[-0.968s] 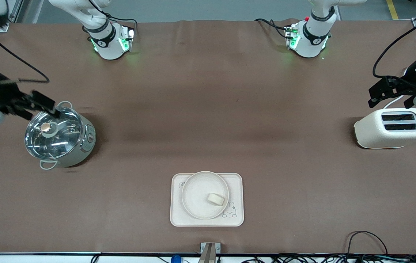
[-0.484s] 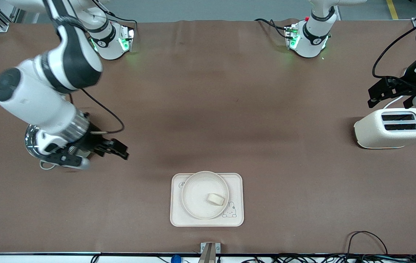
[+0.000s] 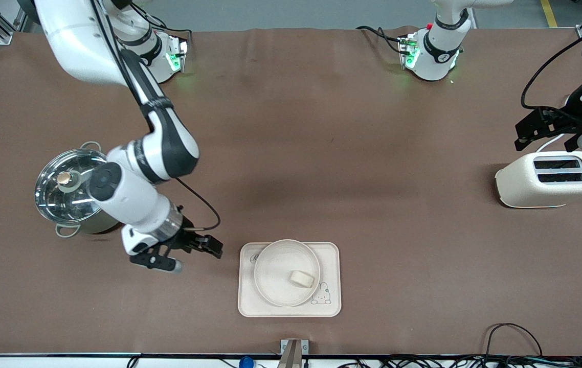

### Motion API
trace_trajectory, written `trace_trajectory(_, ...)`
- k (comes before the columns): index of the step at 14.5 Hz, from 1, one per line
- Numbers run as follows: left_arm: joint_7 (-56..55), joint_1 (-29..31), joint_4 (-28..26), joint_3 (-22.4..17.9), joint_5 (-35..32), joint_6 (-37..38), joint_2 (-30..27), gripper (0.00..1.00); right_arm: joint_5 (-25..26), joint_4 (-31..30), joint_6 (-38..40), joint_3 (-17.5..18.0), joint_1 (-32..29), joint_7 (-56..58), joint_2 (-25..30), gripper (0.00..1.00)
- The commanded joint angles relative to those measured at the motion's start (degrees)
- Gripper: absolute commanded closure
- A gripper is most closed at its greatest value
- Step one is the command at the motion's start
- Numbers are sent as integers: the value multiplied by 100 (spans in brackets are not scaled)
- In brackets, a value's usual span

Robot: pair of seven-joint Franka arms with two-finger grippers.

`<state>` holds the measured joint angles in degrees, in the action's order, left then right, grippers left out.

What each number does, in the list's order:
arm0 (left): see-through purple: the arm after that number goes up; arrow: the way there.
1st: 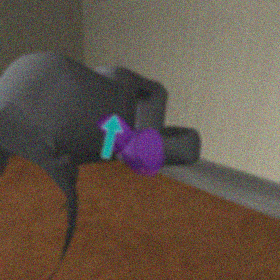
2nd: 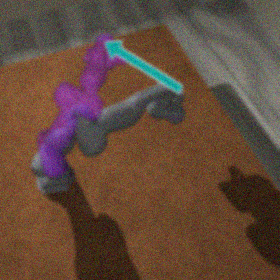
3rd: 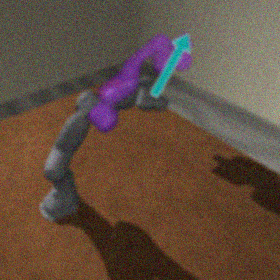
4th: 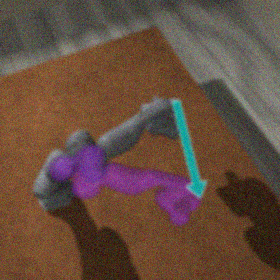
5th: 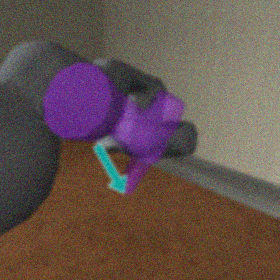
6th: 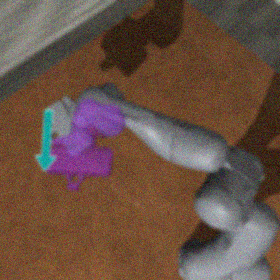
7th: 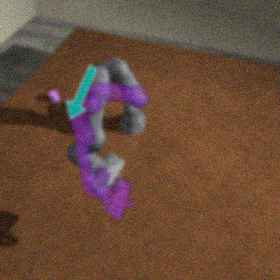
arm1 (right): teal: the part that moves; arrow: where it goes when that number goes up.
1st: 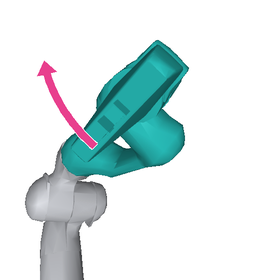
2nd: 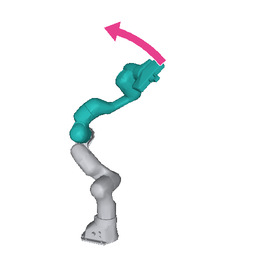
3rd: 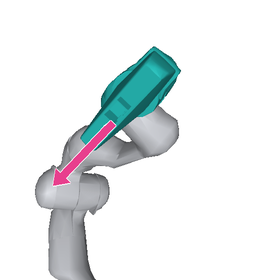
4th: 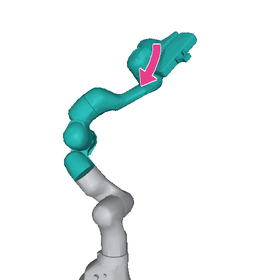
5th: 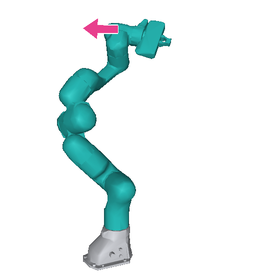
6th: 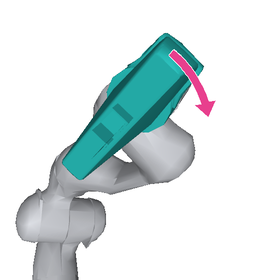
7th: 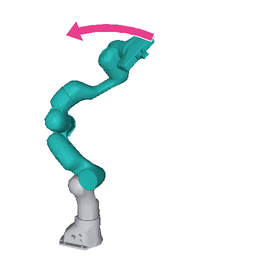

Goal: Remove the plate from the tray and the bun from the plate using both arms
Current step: 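Reach the right gripper down to the white plate rim and grasp it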

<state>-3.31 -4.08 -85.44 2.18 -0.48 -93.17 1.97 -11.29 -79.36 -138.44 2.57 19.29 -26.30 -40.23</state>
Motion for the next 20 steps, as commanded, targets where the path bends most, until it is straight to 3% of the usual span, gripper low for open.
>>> trace_trajectory(1, 15, 4, 133, 11, -40, 106, 49, 0, 4, 473, -280, -81, 355, -77, -554, 0)
trace_trajectory(7, 15, -5, 133, 11, -40, 106, 49, 0, 92, 1667, -412, -643, 1076, -95, -1776, 6)
trace_trajectory(10, 15, 4, 133, 11, -40, 106, 49, 0, 92, 2107, -569, -670, 1042, -60, -2224, 24)
trace_trajectory(15, 23, 4, 124, 11, -40, 97, 49, 0, 109, 2548, -596, -811, 1015, 27, -2682, 41)
trace_trajectory(20, 23, 21, 124, 11, -40, 106, 49, 0, 109, 2592, -763, -820, 1006, 28, -2823, 49)
